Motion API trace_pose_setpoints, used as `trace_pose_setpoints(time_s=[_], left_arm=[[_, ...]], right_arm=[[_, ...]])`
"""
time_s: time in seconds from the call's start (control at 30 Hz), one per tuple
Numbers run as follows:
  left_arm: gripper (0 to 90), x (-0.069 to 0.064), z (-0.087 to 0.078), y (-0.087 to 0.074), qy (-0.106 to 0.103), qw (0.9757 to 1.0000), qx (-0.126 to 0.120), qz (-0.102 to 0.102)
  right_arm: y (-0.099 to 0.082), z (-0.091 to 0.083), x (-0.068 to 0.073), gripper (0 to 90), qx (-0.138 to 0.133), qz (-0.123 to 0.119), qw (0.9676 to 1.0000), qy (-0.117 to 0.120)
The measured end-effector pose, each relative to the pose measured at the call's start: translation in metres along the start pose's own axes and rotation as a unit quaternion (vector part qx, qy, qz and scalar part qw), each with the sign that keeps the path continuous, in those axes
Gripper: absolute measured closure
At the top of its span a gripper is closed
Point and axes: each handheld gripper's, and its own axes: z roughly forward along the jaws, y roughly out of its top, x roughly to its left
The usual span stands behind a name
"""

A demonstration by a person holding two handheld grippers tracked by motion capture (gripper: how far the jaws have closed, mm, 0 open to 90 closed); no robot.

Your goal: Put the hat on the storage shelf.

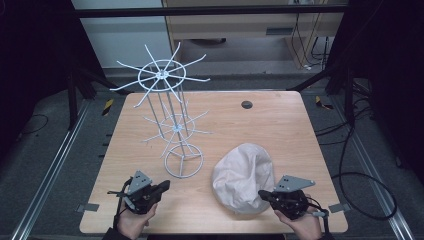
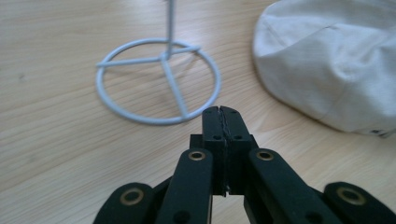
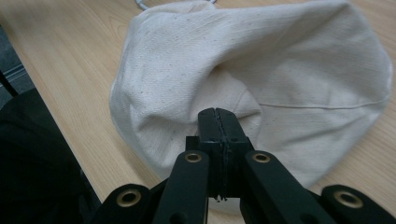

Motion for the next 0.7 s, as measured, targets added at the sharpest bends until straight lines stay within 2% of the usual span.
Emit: trace_pose_setpoints(time_s=[0.1, 0.13, 0.27, 0.43, 0.53, 0.7], left_arm=[[90.0, -0.018, 0.007, 0.003, -0.017, 0.9997, 0.007, 0.018], [90.0, -0.024, 0.01, 0.004, -0.024, 0.9993, 0.01, 0.026], [90.0, -0.048, 0.025, 0.009, -0.04, 0.9982, 0.019, 0.04], [90.0, -0.074, 0.046, 0.012, -0.053, 0.9964, 0.035, 0.055], [90.0, -0.083, 0.057, 0.013, -0.047, 0.9957, 0.044, 0.067], [90.0, -0.086, 0.075, 0.017, -0.043, 0.9964, 0.043, 0.058]], right_arm=[[-0.003, -0.006, -0.004, 90.0, -0.004, 0.003, 0.9999, -0.01], [-0.007, -0.01, -0.011, 90.0, -0.004, 0.011, 0.9997, -0.019], [-0.013, -0.011, -0.02, 90.0, -0.002, 0.026, 0.9991, -0.033], [-0.022, -0.004, -0.025, 90.0, 0.02, 0.03, 0.9984, -0.043], [-0.026, -0.001, -0.026, 90.0, 0.027, 0.033, 0.9983, -0.04], [-0.027, 0.006, -0.025, 90.0, 0.032, 0.031, 0.9984, -0.036]])
